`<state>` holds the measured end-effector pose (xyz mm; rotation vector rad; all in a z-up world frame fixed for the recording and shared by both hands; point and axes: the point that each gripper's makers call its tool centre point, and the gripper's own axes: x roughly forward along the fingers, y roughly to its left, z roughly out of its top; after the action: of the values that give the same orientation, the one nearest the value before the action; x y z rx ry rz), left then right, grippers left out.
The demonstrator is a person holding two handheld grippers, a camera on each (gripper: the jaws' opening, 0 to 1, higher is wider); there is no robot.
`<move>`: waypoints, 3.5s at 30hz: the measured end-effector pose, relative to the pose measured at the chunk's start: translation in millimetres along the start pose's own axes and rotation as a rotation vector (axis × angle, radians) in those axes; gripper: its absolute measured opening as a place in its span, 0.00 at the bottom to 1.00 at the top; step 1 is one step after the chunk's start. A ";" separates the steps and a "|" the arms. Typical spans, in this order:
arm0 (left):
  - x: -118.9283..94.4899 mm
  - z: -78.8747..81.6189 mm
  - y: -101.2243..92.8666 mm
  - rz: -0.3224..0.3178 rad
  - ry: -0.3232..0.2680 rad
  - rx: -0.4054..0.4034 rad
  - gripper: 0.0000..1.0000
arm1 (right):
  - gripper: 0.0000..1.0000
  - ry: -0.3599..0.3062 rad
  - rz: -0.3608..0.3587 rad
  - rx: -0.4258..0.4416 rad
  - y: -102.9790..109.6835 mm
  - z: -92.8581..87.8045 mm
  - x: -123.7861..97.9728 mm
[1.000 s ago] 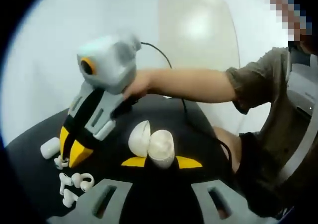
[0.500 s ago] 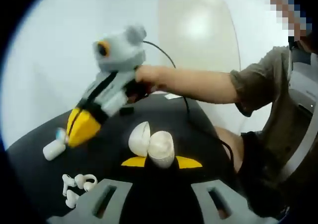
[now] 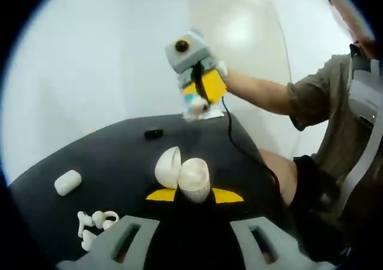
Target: Pick up three earphones and place each one into its charging case using tactile feedback, ensure that each earphone is properly inserted and securely positioned inside the case.
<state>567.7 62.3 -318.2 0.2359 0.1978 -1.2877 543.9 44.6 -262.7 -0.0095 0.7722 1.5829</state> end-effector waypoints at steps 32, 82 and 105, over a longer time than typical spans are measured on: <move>-1.5 -2.0 -3.2 -0.012 -0.001 0.018 0.17 | 0.08 0.108 -0.052 0.033 -31.0 -16.8 13.1; -1.7 -4.1 -3.0 0.004 0.014 0.069 0.17 | 0.07 -0.081 -0.083 -0.357 -18.1 1.0 3.5; -0.9 -3.1 -4.5 0.002 0.013 0.082 0.16 | 0.06 0.043 0.059 -0.250 -14.8 -11.8 13.5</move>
<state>563.1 62.8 -321.2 0.3148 0.1563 -1.2943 549.4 50.3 -284.5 -0.2045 0.6076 1.7323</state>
